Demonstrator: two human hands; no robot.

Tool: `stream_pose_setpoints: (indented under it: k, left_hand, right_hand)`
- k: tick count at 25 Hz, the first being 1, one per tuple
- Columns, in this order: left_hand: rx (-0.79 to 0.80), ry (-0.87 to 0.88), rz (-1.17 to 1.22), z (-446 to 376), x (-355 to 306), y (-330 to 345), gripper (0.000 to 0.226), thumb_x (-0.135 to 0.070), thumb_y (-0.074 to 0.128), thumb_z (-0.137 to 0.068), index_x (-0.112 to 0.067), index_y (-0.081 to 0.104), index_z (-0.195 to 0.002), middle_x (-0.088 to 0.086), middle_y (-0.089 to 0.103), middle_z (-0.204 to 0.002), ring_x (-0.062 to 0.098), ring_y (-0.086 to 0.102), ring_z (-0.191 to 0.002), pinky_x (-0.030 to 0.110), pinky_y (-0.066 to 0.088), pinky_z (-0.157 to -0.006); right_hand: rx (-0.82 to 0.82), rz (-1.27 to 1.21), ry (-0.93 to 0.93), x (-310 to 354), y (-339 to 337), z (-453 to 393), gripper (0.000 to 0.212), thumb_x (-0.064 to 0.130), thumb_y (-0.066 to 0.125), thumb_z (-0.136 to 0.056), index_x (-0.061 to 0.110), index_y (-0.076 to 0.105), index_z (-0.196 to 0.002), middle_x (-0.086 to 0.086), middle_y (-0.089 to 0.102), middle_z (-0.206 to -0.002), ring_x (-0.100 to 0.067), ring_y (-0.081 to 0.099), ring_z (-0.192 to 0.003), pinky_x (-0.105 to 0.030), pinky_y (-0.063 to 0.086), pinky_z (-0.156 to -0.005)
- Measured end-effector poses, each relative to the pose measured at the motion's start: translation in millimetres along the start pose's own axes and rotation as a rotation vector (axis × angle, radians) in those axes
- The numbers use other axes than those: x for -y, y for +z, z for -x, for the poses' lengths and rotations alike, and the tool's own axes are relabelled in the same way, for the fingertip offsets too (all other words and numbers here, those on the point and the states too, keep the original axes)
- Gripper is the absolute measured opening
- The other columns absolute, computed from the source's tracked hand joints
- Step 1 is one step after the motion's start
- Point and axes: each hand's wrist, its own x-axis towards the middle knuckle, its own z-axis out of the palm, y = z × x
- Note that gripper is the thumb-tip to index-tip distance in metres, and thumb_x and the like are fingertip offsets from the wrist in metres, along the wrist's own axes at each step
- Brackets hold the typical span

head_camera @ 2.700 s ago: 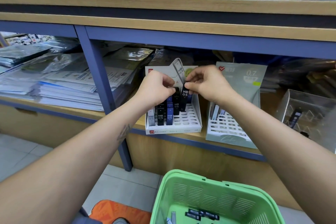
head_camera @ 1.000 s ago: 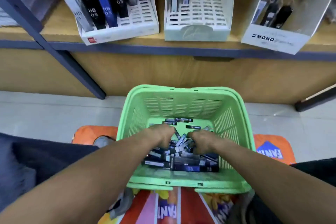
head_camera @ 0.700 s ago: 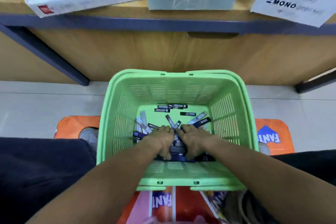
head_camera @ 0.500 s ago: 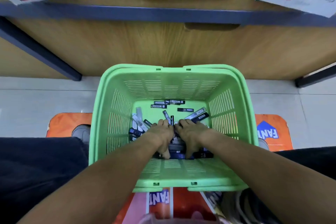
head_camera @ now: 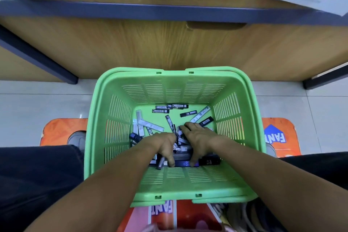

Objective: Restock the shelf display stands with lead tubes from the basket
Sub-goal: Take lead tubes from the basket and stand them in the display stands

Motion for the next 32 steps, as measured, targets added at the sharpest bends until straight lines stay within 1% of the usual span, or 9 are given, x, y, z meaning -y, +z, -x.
stream_pose_setpoints:
  k: [5,8,10,12,19,23,26,28,32]
  left_hand:
    - [-0.015,0.047,0.044,0.9,-10.4,-2.0,0.082,-0.030,0.093,-0.065,-0.007,0.050,-0.132,0.003,0.059,-0.120,0.024,0.059,-0.109,0.037,0.053,-0.096]
    - [0.016,0.041,0.131,-2.5,-10.8,2.9,0.096,-0.029,0.093,-0.066,-0.006,0.041,-0.144,0.004,0.062,-0.114,0.025,0.060,-0.114,0.038,0.052,-0.100]
    - [0.044,0.035,0.138,-0.8,-10.4,4.4,0.102,-0.032,0.093,-0.066,-0.007,0.037,-0.148,0.006,0.057,-0.132,0.027,0.055,-0.123,0.039,0.050,-0.103]
    - [0.054,0.051,0.105,2.0,-9.8,2.3,0.103,-0.033,0.092,-0.066,-0.009,0.038,-0.150,0.004,0.046,-0.149,0.027,0.050,-0.131,0.038,0.047,-0.106]
    - [0.024,0.075,0.205,10.5,-9.5,-4.7,0.100,-0.023,0.086,-0.074,-0.011,0.030,-0.155,0.006,0.044,-0.153,0.026,0.047,-0.135,0.032,0.044,-0.106]
    - [-0.042,0.060,0.439,16.1,-4.9,-7.5,0.058,-0.016,0.079,-0.075,-0.008,0.056,-0.127,0.010,0.064,-0.113,0.025,0.066,-0.103,0.032,0.054,-0.077]
    - [-0.146,0.043,0.656,23.8,1.5,-18.2,0.044,-0.016,0.081,-0.072,-0.012,0.055,-0.107,0.011,0.064,-0.110,0.025,0.066,-0.098,0.040,0.058,-0.082]
    - [-0.203,0.029,0.789,31.5,3.8,-25.1,0.041,-0.014,0.081,-0.075,-0.014,0.052,-0.105,0.007,0.060,-0.105,0.019,0.061,-0.091,0.036,0.057,-0.075]
    - [-0.223,0.006,0.981,37.3,4.1,-26.6,0.039,-0.014,0.081,-0.077,-0.016,0.049,-0.099,0.003,0.055,-0.100,0.013,0.052,-0.085,0.032,0.049,-0.078]
  right_hand:
    - [0.067,-0.046,-0.030,-5.5,-4.9,-4.0,0.138,0.036,0.094,-0.065,0.019,-0.003,-0.161,-0.002,-0.001,-0.167,-0.028,0.004,-0.154,-0.047,0.023,-0.123]
    - [0.119,-0.104,-0.020,-12.0,-11.7,-5.0,0.134,0.029,0.092,-0.069,0.017,-0.004,-0.161,-0.004,-0.001,-0.169,-0.027,0.005,-0.155,-0.039,0.019,-0.125]
    - [0.146,-0.149,-0.007,-13.5,-15.1,-5.4,0.127,0.024,0.091,-0.071,0.017,0.002,-0.161,-0.006,0.007,-0.168,-0.028,0.014,-0.154,-0.036,0.026,-0.122]
    - [0.147,-0.187,0.004,-13.6,-16.4,-5.7,0.122,0.019,0.090,-0.073,0.019,0.005,-0.161,-0.007,0.014,-0.166,-0.029,0.022,-0.151,-0.037,0.033,-0.118]
    - [0.042,-0.474,0.065,-15.6,-21.3,-1.2,0.098,0.010,0.077,-0.085,0.022,0.015,-0.161,-0.005,0.027,-0.164,-0.029,0.040,-0.143,-0.039,0.042,-0.113]
    - [-0.172,-0.761,0.127,-15.3,-32.3,0.5,0.057,0.017,0.068,-0.095,0.016,0.046,-0.148,-0.007,0.053,-0.147,-0.018,0.061,-0.110,-0.026,0.050,-0.090]
    - [-0.333,-0.888,0.226,-18.4,-41.4,2.2,0.032,0.028,0.059,-0.102,0.011,0.063,-0.128,-0.006,0.068,-0.117,-0.015,0.065,-0.092,-0.018,0.047,-0.068]
    - [-0.362,-1.039,0.283,-18.7,-42.8,2.1,0.034,0.035,0.055,-0.103,0.010,0.062,-0.126,-0.007,0.070,-0.109,-0.017,0.068,-0.089,-0.023,0.054,-0.073]
    - [-0.395,-1.438,0.296,-12.0,-39.0,-6.7,0.053,0.032,0.061,-0.100,0.008,0.045,-0.145,-0.013,0.061,-0.133,-0.022,0.066,-0.108,-0.038,0.060,-0.090]
